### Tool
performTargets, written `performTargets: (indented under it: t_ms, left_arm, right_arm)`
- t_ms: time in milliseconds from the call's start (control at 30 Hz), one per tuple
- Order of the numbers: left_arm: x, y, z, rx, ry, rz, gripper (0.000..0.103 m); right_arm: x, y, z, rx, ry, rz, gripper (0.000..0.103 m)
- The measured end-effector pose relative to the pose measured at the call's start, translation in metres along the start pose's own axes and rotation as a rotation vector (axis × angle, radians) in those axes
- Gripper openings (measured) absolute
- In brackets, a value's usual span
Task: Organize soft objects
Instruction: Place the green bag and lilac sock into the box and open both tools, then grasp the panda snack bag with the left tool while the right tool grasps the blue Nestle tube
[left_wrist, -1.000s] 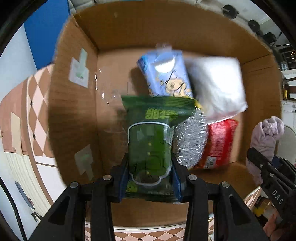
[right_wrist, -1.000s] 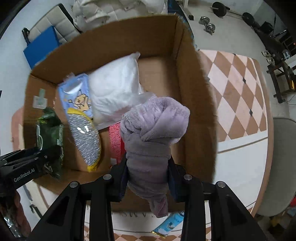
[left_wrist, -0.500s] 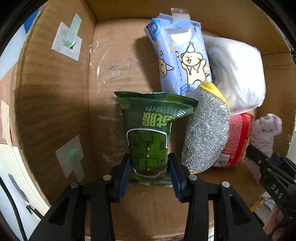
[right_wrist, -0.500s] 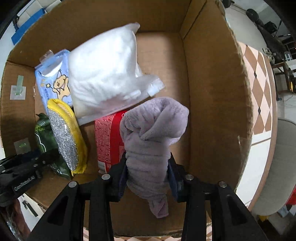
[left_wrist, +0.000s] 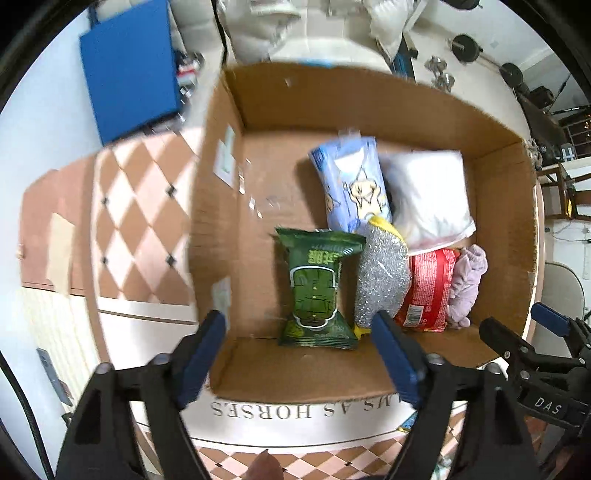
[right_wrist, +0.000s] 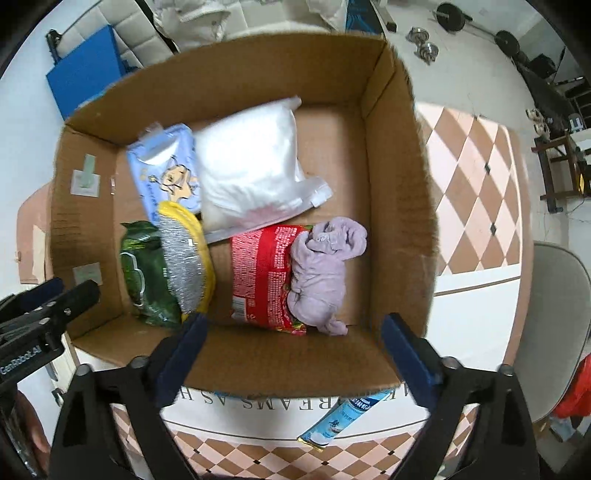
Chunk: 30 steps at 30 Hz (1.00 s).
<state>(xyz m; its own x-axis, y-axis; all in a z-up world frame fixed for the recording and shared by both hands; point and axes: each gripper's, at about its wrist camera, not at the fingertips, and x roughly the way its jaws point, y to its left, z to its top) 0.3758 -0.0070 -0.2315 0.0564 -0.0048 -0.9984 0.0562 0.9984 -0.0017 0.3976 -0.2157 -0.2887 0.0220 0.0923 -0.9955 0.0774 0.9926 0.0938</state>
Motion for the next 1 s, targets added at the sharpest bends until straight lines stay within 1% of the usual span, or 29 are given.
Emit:
performTargets:
  t_ms: [67,100,133,200,300,400,433,500,533,600,633,700,733,800,867,933,1000]
  left_arm:
    - [-0.011,0.004,0.006,-0.007,-0.033,0.008,0.092]
    - [-0.017,0.007,0.002,-0.013,-0.051,0.01,0.097]
    - [-0.018,0.004,-0.001,-0.019,-0.065,0.008,0.1]
    - [-0.02,0.003,-0.004,-0.031,-0.081,0.0,0.101]
    - [-0.024,0.003,-0.018,-0.044,-0.104,-0.018,0.101]
    - [-0.028,0.009,-0.041,-0.036,-0.144,-0.004,0.101]
    - [-0.029,0.012,-0.053,-0.026,-0.173,0.028,0.101]
    - [-0.024,0.016,-0.073,0.015,-0.204,0.119,0.101]
    - [-0.02,0.016,-0.08,0.038,-0.214,0.152,0.101]
    - [-0.004,0.015,-0.097,0.126,-0.215,0.263,0.101]
    - [0.011,0.013,-0.105,0.197,-0.204,0.336,0.101]
    - [0.039,0.009,-0.116,0.306,-0.178,0.424,0.101]
    - [0.05,0.009,-0.118,0.339,-0.167,0.445,0.101]
    - [0.082,0.008,-0.122,0.441,-0.12,0.49,0.101]
    - [0.102,0.007,-0.123,0.507,-0.096,0.531,0.101]
    - [0.117,0.004,-0.123,0.591,-0.089,0.579,0.101]
    - [0.126,0.0,-0.123,0.664,-0.083,0.592,0.101]
  right_arm:
    - [-0.008,0.001,-0.005,-0.008,-0.02,-0.001,0.103]
    - [-0.013,0.0,-0.008,-0.008,-0.025,0.0,0.103]
    - [-0.016,0.0,-0.011,-0.008,-0.029,0.002,0.103]
    - [-0.026,0.002,-0.021,-0.015,-0.047,0.008,0.103]
    - [-0.038,0.002,-0.04,-0.01,-0.08,0.041,0.103]
    - [-0.048,-0.001,-0.059,0.009,-0.111,0.082,0.103]
    - [-0.049,-0.003,-0.067,0.016,-0.119,0.096,0.103]
    - [-0.047,-0.01,-0.085,0.039,-0.128,0.12,0.103]
    - [-0.044,-0.014,-0.095,0.046,-0.127,0.128,0.103]
    - [-0.033,-0.025,-0.116,0.072,-0.112,0.134,0.103]
    - [-0.027,-0.029,-0.125,0.083,-0.104,0.139,0.103]
    - [-0.011,-0.037,-0.144,0.11,-0.077,0.15,0.103]
    - [-0.001,-0.039,-0.152,0.12,-0.054,0.155,0.103]
    - [0.016,-0.039,-0.162,0.125,-0.013,0.169,0.103]
    - [0.031,-0.038,-0.168,0.123,0.021,0.166,0.103]
    - [0.04,-0.036,-0.17,0.107,0.03,0.144,0.103]
    - [0.045,-0.034,-0.172,0.082,0.032,0.117,0.103]
